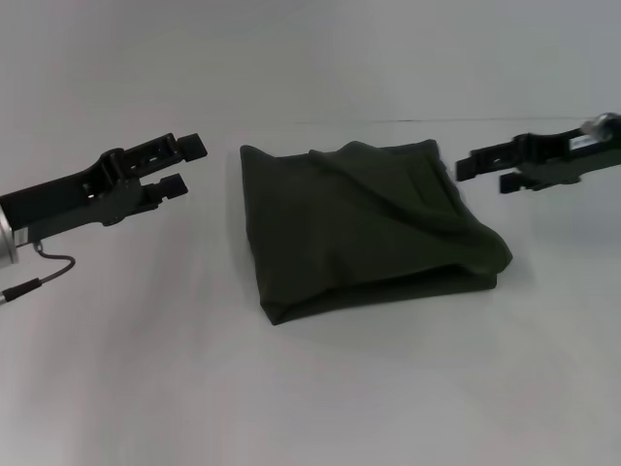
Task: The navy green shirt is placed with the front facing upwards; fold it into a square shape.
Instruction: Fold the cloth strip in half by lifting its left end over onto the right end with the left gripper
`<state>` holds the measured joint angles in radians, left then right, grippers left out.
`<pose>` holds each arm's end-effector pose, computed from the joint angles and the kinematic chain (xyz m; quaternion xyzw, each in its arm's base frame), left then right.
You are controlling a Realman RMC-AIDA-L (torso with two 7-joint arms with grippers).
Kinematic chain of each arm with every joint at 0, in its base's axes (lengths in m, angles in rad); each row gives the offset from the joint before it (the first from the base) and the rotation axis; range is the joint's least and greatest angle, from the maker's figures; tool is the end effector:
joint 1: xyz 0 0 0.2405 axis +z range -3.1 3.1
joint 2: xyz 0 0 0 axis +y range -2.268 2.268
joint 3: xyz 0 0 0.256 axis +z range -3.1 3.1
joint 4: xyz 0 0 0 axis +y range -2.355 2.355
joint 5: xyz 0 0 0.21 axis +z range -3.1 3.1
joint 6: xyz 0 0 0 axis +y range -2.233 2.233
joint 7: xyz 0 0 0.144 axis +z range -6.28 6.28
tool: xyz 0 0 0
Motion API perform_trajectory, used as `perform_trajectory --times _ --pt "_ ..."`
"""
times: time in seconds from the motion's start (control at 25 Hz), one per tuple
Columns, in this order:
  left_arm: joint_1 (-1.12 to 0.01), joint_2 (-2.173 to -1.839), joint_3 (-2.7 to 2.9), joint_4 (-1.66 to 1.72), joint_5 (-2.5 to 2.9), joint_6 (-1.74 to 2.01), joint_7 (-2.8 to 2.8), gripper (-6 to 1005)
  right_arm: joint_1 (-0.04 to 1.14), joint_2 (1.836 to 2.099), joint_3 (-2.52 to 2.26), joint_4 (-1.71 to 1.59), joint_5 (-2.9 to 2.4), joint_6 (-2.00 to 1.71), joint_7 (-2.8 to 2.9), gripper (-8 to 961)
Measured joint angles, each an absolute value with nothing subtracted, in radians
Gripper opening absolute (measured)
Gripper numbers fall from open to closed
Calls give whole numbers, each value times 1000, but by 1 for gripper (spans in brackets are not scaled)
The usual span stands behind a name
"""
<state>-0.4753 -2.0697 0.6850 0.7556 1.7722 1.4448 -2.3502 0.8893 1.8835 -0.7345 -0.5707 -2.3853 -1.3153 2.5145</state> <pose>-0.2629 0.3537 0.0437 -0.6950 -0.6010 -0.3850 0.0868 0.2250 0.4409 0.0539 -0.7945 0.5767 0.0864 0.1695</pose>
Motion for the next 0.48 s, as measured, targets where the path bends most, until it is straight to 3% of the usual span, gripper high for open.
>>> perform_trajectory --times 0.48 --pt "-474 -2077 657 748 1765 1443 -2345 901 965 1943 -965 -609 -2402 -1210 2476 874"
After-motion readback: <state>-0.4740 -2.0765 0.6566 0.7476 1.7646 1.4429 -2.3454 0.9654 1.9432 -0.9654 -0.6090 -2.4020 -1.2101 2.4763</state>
